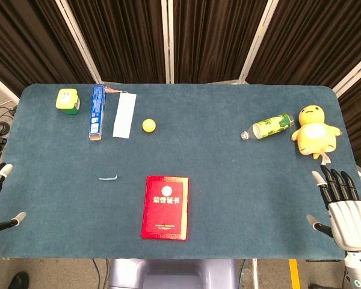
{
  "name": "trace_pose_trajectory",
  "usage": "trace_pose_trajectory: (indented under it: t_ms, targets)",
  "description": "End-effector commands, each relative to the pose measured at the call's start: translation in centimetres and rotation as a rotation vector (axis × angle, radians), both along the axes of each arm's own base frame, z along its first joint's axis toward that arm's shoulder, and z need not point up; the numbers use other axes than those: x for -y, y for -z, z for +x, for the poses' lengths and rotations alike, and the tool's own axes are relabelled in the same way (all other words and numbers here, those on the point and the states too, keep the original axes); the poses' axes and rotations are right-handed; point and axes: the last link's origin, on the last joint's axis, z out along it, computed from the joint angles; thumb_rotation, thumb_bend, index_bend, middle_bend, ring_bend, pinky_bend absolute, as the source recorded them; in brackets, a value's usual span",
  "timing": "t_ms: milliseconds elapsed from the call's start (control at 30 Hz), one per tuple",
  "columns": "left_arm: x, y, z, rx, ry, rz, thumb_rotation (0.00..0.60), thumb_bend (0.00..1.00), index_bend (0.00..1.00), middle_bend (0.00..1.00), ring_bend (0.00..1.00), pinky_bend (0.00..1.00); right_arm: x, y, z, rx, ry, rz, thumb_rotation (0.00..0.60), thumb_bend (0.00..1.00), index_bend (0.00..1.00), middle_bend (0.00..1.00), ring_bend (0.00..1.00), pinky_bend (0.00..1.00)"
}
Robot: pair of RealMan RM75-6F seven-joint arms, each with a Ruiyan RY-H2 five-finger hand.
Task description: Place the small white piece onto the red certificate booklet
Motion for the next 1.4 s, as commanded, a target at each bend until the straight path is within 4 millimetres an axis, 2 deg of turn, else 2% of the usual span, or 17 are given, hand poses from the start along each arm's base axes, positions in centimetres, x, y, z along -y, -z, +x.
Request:
trace_pose_trajectory:
  t_ms: [33,267,400,633,733,900,1000,1233,1400]
  targets:
    - [0.0,0.1,-0.1,-0.001,-0.002,-0.003,0.6,0.0,0.0,0.0,0.0,0.0,0.0,0.0,0.0,0.0,0.003,0.003,0.6,0.0,0.0,0.0,0.0,0.0]
    - [-0.4,0.5,-0.2,-0.004,-0.002,-0.022,0.6,0.0,0.0,0.0,0.0,0.0,-0.1,0.1,0.0,-0.001,0.01,0.014,0.6,0.0,0.0,0.0,0.0,0.0]
    - [-1.4,1.5,-0.4,-0.01,0.007,-0.056,0.6,0.0,0.0,0.0,0.0,0.0,-0.1,0.1,0.1,0.004,0.008,0.016,0.6,0.0,0.01,0.0,0.0,0.0]
    - [-6.6,5.7,-0.1,-0.002,0.018,-0.163,0.6,0.0,0.0,0.0,0.0,0.0,0.3,0.3,0.0,0.011,0.009,0.03,0.6,0.0,0.01,0.0,0.0,0.0]
    - [-8.8,7.5,0.7,-0.031,0.033,-0.209,0.6,0.01,0.05,0.0,0.0,0.0,0.6,0.3,-0.1,0.01,0.008,0.033,0.6,0.0,0.01,0.0,0.0,0.0]
    - [-11.5,10.5,2.0,-0.048,0.055,-0.255,0.6,0.16,0.27,0.0,0.0,0.0,0.8,0.5,-0.5,0.002,0.02,0.033,0.6,0.0,0.01,0.0,0.0,0.0]
    - [-13.3,12.9,2.6,-0.059,0.064,-0.284,0.6,0.27,0.34,0.0,0.0,0.0,1.1,0.5,-0.7,0.0,0.032,0.031,0.6,0.0,0.01,0.0,0.0,0.0]
    - [-15.2,16.6,2.9,-0.068,0.04,-0.335,0.6,0.36,0.39,0.0,0.0,0.0,1.5,0.4,-1.3,0.0,0.061,0.024,0.6,0.0,0.01,0.0,0.0,0.0]
    - [-15.9,18.0,2.5,-0.068,0.01,-0.361,0.6,0.4,0.39,0.0,0.0,0.0,1.6,0.3,-1.6,-0.002,0.078,0.02,0.6,0.0,0.01,0.0,0.0,0.0]
